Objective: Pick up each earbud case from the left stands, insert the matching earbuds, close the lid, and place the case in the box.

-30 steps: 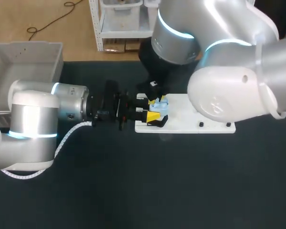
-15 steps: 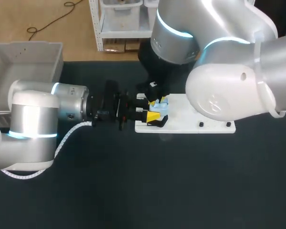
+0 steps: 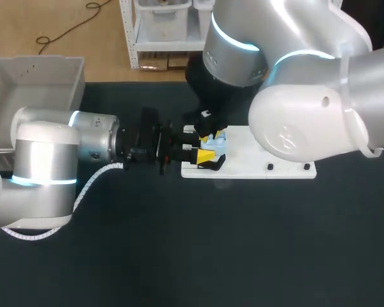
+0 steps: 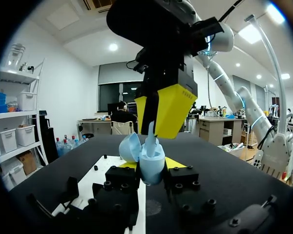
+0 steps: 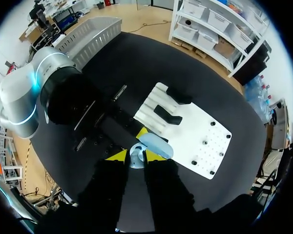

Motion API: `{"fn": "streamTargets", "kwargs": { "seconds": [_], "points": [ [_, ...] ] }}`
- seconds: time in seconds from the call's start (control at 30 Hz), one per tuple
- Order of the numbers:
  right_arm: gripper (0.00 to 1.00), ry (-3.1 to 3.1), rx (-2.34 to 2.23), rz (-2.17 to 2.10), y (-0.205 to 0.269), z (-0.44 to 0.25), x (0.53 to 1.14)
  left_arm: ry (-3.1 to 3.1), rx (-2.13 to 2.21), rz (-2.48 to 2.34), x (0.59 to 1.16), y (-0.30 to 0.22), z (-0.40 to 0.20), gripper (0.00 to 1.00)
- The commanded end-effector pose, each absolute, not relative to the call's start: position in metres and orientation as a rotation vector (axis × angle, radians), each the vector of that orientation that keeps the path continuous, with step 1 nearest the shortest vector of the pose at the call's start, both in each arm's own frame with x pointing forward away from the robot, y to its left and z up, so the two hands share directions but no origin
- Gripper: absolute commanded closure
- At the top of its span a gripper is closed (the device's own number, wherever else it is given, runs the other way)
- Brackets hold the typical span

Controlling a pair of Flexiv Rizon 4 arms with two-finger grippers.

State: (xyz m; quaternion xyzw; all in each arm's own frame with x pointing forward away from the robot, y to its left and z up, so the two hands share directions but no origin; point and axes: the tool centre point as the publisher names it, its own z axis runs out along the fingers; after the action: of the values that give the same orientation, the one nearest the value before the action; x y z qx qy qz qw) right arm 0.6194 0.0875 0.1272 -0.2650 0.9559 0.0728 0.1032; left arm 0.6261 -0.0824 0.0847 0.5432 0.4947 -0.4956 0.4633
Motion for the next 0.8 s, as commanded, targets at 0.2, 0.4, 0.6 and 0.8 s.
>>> {"fn": "streamTargets", "kwargs": {
  "seconds": [0.2, 0.4, 0.6, 0.8],
  "points": [
    [1.00, 2.828, -0.786, 0.206, 0.0886, 0.1250, 0.6213, 1.217, 1.333, -1.214, 0.6251, -0.0824, 0.0847, 1.00],
    [1.00, 2.832, -0.795, 0.194, 0.0908, 0.1239, 0.6238, 1.217, 1.333, -1.214, 0.6251, -0.0824, 0.0847, 1.00],
    [1.00, 2.836, -0.806, 0.186, 0.0934, 0.1232, 0.6261, 1.217, 1.333, -1.214, 0.6251, -0.0824, 0.0847, 1.00],
    [1.00, 2.845, -0.812, 0.173, 0.0945, 0.1221, 0.6277, 1.217, 1.333, -1.214, 0.6251, -0.0824, 0.0847, 1.00]
  ]
}}
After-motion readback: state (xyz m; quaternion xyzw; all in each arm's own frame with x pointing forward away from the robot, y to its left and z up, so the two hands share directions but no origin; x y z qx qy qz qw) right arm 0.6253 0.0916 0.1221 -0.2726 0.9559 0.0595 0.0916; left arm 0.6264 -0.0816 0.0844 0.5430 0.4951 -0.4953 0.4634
